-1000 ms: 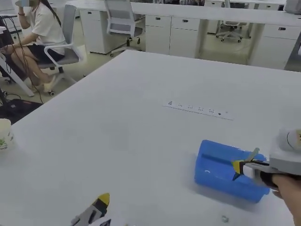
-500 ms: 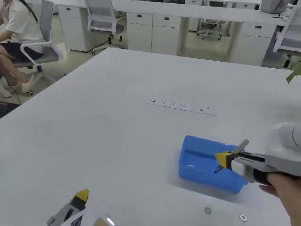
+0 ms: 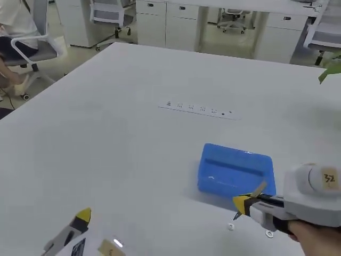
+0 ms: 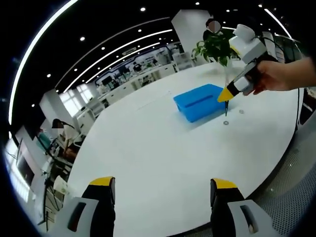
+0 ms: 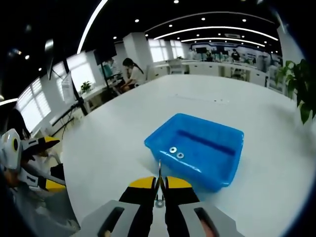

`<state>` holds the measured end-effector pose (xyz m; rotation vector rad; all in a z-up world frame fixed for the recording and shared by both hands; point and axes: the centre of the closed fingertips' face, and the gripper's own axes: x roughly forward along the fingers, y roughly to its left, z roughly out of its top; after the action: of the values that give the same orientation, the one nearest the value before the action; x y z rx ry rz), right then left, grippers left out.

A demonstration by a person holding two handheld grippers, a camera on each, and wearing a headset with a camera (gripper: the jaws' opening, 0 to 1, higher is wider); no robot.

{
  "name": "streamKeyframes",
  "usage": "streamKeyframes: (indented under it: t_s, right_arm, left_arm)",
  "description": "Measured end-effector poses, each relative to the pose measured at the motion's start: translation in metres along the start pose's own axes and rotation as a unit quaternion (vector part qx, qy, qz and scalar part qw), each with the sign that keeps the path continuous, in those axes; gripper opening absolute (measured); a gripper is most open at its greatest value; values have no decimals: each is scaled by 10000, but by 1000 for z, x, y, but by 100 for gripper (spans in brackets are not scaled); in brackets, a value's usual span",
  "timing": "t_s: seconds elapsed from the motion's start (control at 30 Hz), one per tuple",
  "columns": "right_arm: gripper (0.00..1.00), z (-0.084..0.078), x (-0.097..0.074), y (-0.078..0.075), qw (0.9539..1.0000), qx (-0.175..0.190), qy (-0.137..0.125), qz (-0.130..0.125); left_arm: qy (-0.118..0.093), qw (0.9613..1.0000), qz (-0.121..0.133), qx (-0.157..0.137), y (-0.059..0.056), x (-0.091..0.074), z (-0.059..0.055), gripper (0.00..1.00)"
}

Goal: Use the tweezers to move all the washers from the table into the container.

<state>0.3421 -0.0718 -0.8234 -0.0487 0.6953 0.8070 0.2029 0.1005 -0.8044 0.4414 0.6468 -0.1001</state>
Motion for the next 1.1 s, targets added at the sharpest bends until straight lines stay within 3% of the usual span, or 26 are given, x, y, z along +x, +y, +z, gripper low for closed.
streamKeyframes:
  t_s: [0.13, 0.33, 0.53, 1.1]
  right_arm:
    - [4, -7, 4, 0, 9999, 139, -20, 33]
    - [4, -14, 8, -7, 9998, 57, -63, -174]
    - [4, -10, 7, -8, 9992, 278, -210, -216]
    - [4, -10, 7, -6, 9988, 316, -310, -218]
  left_arm:
    - [1, 10000, -30, -32, 0, 0, 0, 80]
    - [60, 9998, -142, 108, -8, 1, -1, 80]
    - [81, 9997, -181, 110, -13, 2, -2, 80]
    - [166, 9993, -282, 173, -18, 4, -5, 82]
